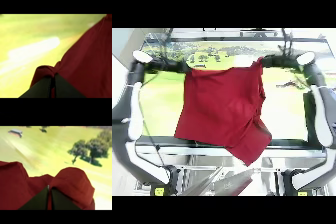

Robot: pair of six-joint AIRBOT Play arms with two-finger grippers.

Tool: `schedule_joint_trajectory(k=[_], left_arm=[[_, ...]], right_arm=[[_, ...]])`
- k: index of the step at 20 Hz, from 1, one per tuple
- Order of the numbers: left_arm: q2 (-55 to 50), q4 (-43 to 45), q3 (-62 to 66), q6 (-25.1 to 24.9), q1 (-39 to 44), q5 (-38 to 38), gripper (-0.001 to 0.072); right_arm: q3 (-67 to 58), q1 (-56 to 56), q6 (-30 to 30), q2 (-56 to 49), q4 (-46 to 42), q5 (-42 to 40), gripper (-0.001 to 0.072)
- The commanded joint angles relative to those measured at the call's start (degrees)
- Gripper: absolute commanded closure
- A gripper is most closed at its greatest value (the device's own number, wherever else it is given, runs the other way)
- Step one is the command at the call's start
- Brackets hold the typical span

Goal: Fold the shirts.

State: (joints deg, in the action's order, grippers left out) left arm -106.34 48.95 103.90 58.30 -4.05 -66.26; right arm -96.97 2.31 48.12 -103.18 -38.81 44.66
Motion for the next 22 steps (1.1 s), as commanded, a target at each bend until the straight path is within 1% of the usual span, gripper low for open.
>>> schedule_joint_trajectory(k=[1,2,3,4,5,6,9,10,11,13,14,15,16,17,19,21,22], left_arm=[[-12.22,2.58,9.27,3.15,-2.08,-6.49,0.0691],[-12.94,2.56,11.58,4.42,-3.41,-8.48,0.0551],[-13.11,2.56,13.9,6.27,-4.79,-10.99,0.0365],[-12.68,2.54,15.52,7.04,-6.34,-14.19,0.0365],[-11.52,2.54,15.69,8.17,-7.89,-16.74,0.0365],[-9.51,2.56,14.25,9.68,-9.66,-18.58,0.0365],[-2.58,2.56,6.51,11.72,-14.51,-24.55,0.0366],[0.07,2.58,2.21,12.13,-15.87,-26.75,0.0366],[3.02,2.6,-3.37,12.37,-17.03,-28.04,0.0366],[9.27,3.8,-16.57,12.33,-18.99,-28.44,0.0366],[12.28,6.64,-23.08,12.35,-19.8,-27.23,0.0366],[14.97,10.14,-29.22,12.35,-20.52,-26.23,0.0366],[17.4,13.33,-34.88,12.35,-21.24,-25.11,0.0366],[19.8,15.67,-40.61,12.35,-22.32,-23.91,0.0366],[22.58,15.8,-47.76,12.31,-24.26,-21.2,0.0366],[24.48,15.91,-52.68,12.28,-26.03,-18.91,0.0365],[25.03,16.0,-54.55,12.26,-26.64,-17.92,0.0366]], right_arm=[[-0.2,-0.42,-0.09,-5.29,3.74,-1.64,0.0518],[-0.22,-1.18,0.42,-3.96,3.72,-0.26,0.0472],[-0.22,-2.32,1.64,-2.21,3.67,1.36,0.0339],[-0.22,-4.0,2.97,0.15,3.5,4.5,0.0303],[-0.2,-5.88,4.26,2.58,3.23,8.7,0.0307],[-0.2,-8.13,4.9,5.29,2.14,14.43,0.0345],[1.38,-13.49,8.76,11.85,-2.71,32.76,0.035],[4.74,-14.36,8.72,14.32,-2.84,36.96,0.035],[9.7,-14.69,8.66,17.27,-2.89,38.8,0.035],[22.97,-14.69,7.13,24.81,-4.33,38.27,0.0349],[30.16,-14.69,6.47,28.89,-4.79,36.87,0.0343],[36.96,-14.69,6.01,32.92,-5.7,34.93,0.0301],[42.8,-14.56,5.44,36.35,-6.8,32.83,0.0165],[47.93,-14.34,4.66,39.1,-8.07,30.27,0.011],[56.24,-13.97,2.38,42.25,-10.25,25.0,0.0101],[61.05,-12.83,-0.5,41.9,-9.86,22.08,0.0095],[62.16,-11.3,-1.31,41.48,-9.62,19.63,0.0037]])
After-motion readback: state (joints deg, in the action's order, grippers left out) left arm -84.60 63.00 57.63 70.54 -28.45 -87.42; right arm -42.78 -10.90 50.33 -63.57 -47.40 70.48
